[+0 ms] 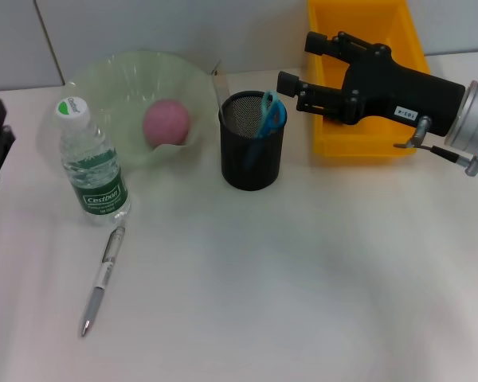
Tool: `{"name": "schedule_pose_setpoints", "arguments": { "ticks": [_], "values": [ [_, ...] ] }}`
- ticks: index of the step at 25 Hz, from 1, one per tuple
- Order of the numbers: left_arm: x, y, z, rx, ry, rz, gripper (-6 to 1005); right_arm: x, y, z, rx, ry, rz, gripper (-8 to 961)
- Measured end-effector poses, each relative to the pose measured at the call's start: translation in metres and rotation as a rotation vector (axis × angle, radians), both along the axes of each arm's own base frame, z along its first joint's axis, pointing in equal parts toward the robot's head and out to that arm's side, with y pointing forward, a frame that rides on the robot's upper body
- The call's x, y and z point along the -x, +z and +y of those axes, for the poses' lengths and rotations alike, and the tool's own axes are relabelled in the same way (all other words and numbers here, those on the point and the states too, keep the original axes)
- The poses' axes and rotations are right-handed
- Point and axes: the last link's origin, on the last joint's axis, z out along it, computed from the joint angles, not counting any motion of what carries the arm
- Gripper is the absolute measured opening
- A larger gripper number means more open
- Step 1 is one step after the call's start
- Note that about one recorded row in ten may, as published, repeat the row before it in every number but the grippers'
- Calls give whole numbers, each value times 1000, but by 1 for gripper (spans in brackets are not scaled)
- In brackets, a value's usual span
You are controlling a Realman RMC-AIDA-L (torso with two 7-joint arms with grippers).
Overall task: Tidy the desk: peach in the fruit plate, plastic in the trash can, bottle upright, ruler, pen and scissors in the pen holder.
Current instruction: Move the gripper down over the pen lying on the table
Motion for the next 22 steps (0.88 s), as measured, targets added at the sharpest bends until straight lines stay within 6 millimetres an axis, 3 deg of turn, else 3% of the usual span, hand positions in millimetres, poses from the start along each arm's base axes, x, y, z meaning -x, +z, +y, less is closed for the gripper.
{"name": "schedule_pose_setpoints", "arguments": {
  "ticks": [6,8,10,13,18,22],
  "values": [
    [-30,15,17,222,118,-2,796,3,-1,2,5,8,-5,837],
    [-30,15,17,222,118,-2,796,3,-1,2,5,9,-6,836],
    [-48,32,15,371,152,-69,795,3,-1,2,5,8,-5,836],
    [-59,37,11,429,215,-64,795,2,1,2,2,4,-5,836],
    [-79,31,0,498,372,67,795,1,1,2,8,1,-15,836],
    [-92,18,4,591,447,133,795,1,-2,2,43,-2,-48,837]
  ]
}}
